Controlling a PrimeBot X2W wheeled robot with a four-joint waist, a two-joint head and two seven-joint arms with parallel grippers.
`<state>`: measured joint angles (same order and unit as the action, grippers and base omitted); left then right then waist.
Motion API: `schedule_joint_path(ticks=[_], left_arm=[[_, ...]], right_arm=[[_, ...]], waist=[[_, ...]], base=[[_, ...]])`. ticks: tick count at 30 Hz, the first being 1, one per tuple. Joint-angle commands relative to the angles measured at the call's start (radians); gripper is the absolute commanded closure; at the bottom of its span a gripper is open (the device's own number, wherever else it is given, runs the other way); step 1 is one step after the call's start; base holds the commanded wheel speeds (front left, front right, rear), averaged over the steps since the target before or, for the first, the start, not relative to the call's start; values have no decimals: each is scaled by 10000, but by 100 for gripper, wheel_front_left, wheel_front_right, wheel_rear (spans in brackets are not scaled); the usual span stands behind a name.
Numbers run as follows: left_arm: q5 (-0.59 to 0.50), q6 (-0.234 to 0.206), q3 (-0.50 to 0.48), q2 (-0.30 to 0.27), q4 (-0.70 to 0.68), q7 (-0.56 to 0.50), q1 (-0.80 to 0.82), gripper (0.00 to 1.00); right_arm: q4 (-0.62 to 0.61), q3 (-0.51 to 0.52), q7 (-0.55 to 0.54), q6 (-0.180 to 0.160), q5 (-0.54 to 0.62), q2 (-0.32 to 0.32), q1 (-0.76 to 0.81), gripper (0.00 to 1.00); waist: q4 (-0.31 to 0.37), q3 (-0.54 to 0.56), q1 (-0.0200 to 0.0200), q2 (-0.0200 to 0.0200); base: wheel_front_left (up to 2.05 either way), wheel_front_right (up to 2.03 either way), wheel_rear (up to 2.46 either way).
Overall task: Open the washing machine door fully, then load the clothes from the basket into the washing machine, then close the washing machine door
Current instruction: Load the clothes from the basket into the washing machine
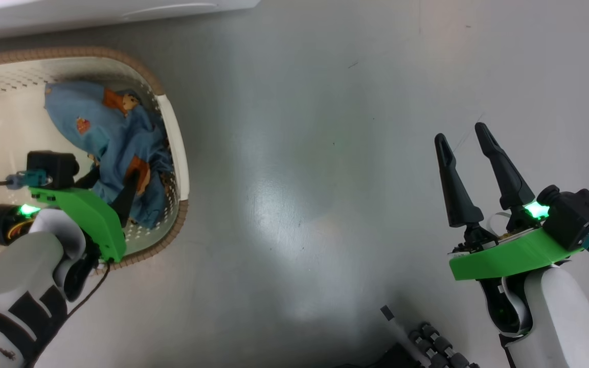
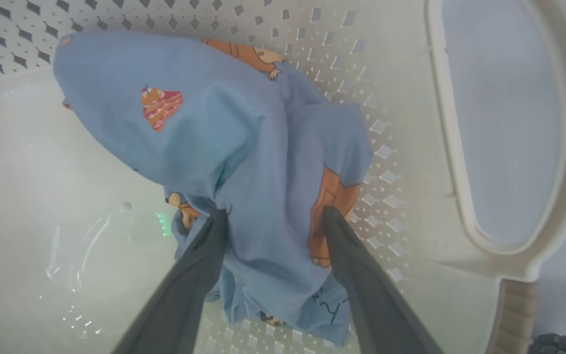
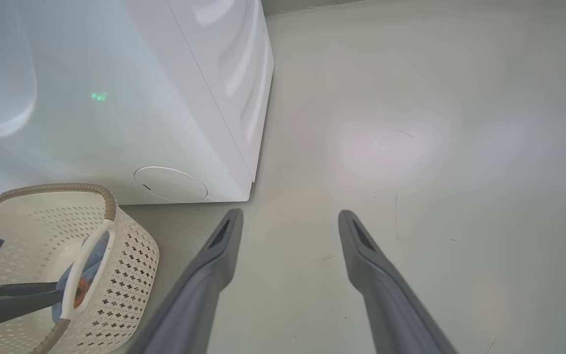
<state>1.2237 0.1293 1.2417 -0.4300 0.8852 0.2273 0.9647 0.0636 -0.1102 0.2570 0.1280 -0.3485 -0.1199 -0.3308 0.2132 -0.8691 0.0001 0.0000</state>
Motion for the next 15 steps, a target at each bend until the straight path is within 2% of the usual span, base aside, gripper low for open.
schedule_joint_path(ticks=[1,2,3,15], left_arm=[[123,13,-76,-349,-97,-16,54,51],[196,13,-4,-352,-123,-21,85,82],[310,13,50,-349,-187,-27,100,100],[1382,13,149,-225,-109,300,93,100]], right_arm=[[-231,-173,48,27,114,-34,220,0],[-241,-172,48,27,122,-40,216,0],[-251,-164,48,27,132,-48,215,0],[-144,-43,48,27,161,-77,223,0]], waist=[[-10,-14,-1,0],[-17,-18,-1,0],[-29,-17,-1,0],[-399,510,-1,0]], base=[[0,0,0],[0,0,0],[0,0,0],[0,0,0]])
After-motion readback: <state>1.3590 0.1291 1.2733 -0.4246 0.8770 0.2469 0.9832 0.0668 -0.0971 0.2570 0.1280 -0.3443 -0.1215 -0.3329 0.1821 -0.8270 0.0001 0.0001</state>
